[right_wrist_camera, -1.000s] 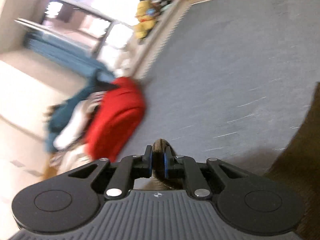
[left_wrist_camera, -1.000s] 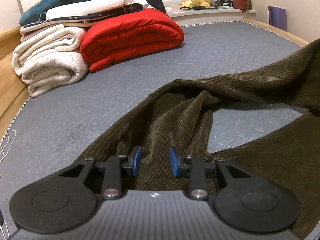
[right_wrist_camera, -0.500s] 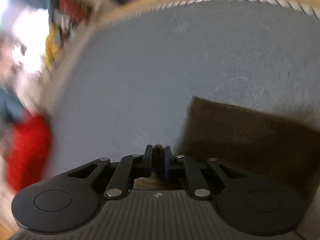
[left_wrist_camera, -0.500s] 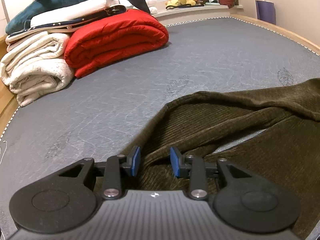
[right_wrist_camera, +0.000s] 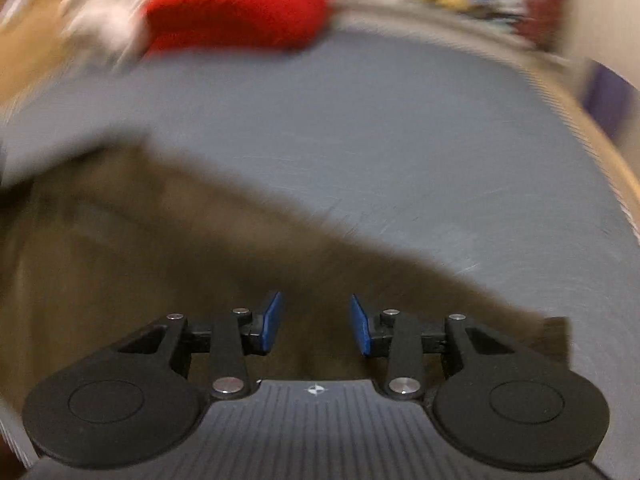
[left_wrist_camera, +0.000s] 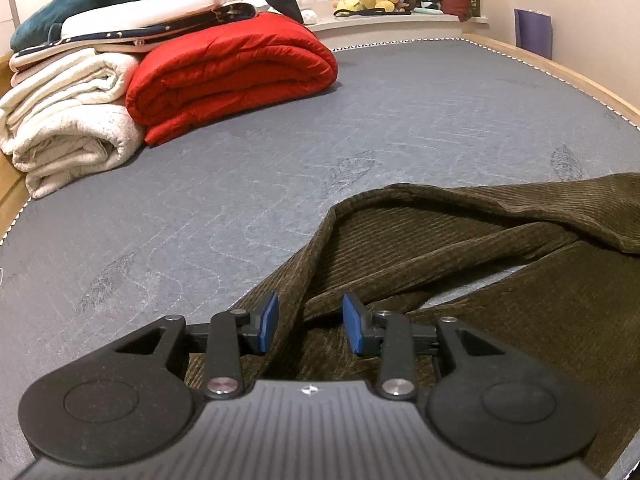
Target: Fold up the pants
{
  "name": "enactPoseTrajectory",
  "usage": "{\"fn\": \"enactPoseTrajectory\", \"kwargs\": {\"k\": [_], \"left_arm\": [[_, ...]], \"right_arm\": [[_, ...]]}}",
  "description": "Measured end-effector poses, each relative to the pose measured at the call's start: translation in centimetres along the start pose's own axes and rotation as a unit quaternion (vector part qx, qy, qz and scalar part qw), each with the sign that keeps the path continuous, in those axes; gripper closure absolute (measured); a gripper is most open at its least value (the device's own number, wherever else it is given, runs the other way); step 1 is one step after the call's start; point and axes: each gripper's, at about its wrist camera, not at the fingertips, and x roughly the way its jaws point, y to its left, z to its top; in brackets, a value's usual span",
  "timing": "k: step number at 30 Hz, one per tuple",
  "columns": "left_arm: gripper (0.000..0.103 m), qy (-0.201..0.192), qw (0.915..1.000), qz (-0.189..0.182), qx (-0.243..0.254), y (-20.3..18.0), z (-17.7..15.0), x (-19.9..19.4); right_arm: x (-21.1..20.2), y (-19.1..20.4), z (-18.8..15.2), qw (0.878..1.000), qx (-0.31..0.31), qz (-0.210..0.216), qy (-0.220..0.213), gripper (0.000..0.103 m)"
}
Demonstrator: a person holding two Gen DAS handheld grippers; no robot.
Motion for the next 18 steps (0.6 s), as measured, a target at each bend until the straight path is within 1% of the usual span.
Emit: {"fn": "enactPoseTrajectory", "kwargs": {"k": [3,5,6,7,8,9,10,12,14,16,17,18], "left_arm": [[0.063,-0.001,1.0,-0.002,-0.001,0.0,0.1,0.0],[0.063,-0.001,1.0,-0.003,-0.001,0.1,0.1,0.1],[0.063,0.001,1.0,-0.003,-0.001,0.1,0.1,0.1],[0.063,0.001,1.0,-0.004,-0.001,0.1,0.1,0.2],[0.063,0.002,1.0,-0.004,-0.001,0.2,0.2,0.2],[0.063,0.002,1.0,-0.005,-0.001,0.2,0.2,0.3],[0.063,0.002,1.0,-0.006,-0.002,0.2,0.3,0.4],[0.063,0.001,1.0,-0.008,-0.002,0.2,0.3,0.5],[0.063,0.0,0.9999,-0.012,-0.006,0.4,0.4,0.5],[0.063,-0.001,0.9998,-0.015,-0.009,0.7,0.4,0.5],[0.063,-0.001,0.9999,-0.014,-0.01,0.8,0.4,0.5],[0.063,-0.002,0.9999,-0.013,-0.01,0.9,0.4,0.5]], "right_arm": [[1.3,1.9,-1.8,0.997,-0.058,0.012,0.054,0.065],[1.8,2.6,-2.8,0.991,-0.098,0.019,0.089,0.063],[2.2,2.9,-3.1,0.987,-0.126,0.014,0.094,0.063],[1.9,3.4,-3.4,0.984,-0.154,0.007,0.089,0.063],[1.8,3.9,-3.3,0.982,-0.164,0.005,0.092,0.064],[1.5,3.4,-3.0,0.982,-0.16,0.006,0.097,0.076],[1.5,3.2,-2.5,0.982,-0.159,0.003,0.098,0.095],[0.4,2.2,-1.1,0.982,-0.163,0.0,0.091,0.096],[-0.9,1.1,0.9,0.987,-0.145,0.016,0.074,0.097],[-3.0,-1.2,3.4,0.992,-0.115,0.02,0.048,0.098],[-3.9,-2.6,4.8,0.995,-0.094,0.007,0.032,0.098],[-4.3,-3.8,6.4,0.996,-0.083,-0.034,0.008,0.099]]}}
